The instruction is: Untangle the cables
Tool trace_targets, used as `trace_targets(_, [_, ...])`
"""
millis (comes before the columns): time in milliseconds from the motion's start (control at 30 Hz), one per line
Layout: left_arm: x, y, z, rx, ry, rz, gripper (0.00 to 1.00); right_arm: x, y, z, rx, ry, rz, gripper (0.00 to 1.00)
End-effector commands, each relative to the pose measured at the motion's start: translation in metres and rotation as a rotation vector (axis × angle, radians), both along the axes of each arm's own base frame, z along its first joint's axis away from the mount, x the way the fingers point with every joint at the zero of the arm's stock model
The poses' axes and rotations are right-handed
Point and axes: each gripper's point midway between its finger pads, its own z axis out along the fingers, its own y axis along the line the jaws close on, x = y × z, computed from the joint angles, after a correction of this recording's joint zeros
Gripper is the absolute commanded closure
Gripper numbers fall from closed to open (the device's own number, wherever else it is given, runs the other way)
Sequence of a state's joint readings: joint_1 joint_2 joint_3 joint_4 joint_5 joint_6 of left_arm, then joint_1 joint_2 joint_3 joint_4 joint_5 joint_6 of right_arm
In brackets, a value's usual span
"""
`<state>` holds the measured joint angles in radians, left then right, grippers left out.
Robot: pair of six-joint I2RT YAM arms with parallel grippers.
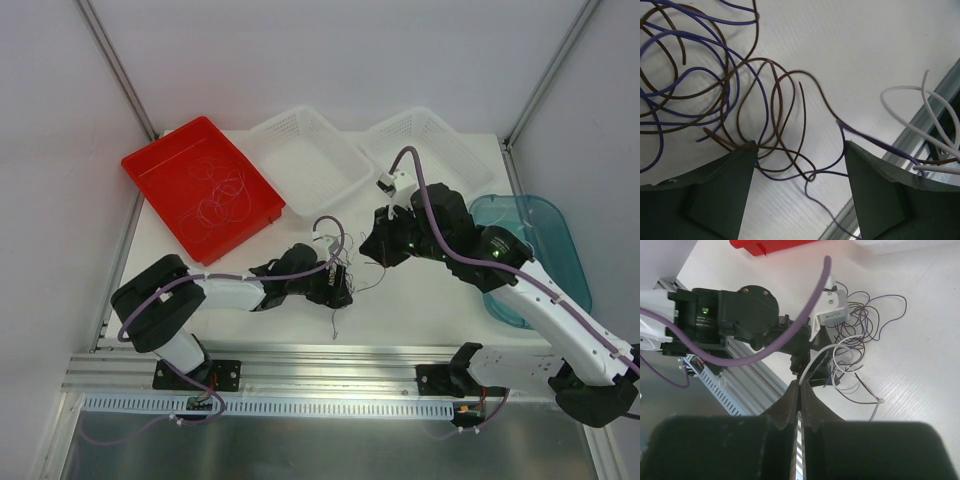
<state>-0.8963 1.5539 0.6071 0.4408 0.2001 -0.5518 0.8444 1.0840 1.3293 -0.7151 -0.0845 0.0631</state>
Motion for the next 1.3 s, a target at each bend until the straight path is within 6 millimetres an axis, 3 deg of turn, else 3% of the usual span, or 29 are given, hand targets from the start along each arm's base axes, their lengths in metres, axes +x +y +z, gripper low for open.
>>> trace_targets(0, [0.019, -0.009, 0.001, -0.003, -0.02, 0.07, 0.29, -0.005, 0.0, 0.022, 0.078, -0.04, 0.011, 0.99])
trace_targets(167, [0.029, 0.01, -0.016, 0.102, -0.001, 0.183, 0.57, -0.006, -0.021, 0.031, 0.056, -0.093, -0.04, 0.99])
trace_targets(200, [0.032, 0.012, -0.013, 0.111, -0.009, 0.2, 0.72, -0.007, -0.027, 0.03, 0.038, -0.095, -0.055, 0.99])
trace_targets(267, [0.045, 0.027, -0.014, 0.173, -0.038, 0.294, 0.86, -0.002, -0.044, 0.036, 0.015, -0.145, -0.117, 0.99])
trace_targets(300, [0.043, 0.04, -0.02, 0.23, -0.022, 0.32, 0.98, -0.003, -0.051, 0.036, -0.002, -0.15, -0.134, 0.99])
trace_targets(333, [0.049, 0.048, -0.019, 0.255, -0.035, 0.362, 1.0, -0.001, -0.062, 0.041, -0.014, -0.177, -0.172, 0.99])
trace_targets(733, [0.056, 0.148, -0.037, 0.323, 0.118, 0.646, 1.0, -0.007, -0.173, 0.081, -0.191, -0.369, -0.475, 0.99])
trace_targets(900, [0.056, 0.164, -0.032, 0.331, 0.11, 0.681, 1.0, -0.008, -0.2, 0.084, -0.26, -0.391, -0.573, 0.99])
trace_targets(1100, [0.049, 0.184, -0.038, 0.363, 0.151, 0.738, 1.0, -0.009, -0.228, 0.102, -0.255, -0.453, -0.693, 0.99])
trace_targets(1267, [0.046, 0.182, -0.035, 0.34, 0.16, 0.727, 1.0, -0.002, -0.227, 0.102, -0.277, -0.465, -0.719, 0.99])
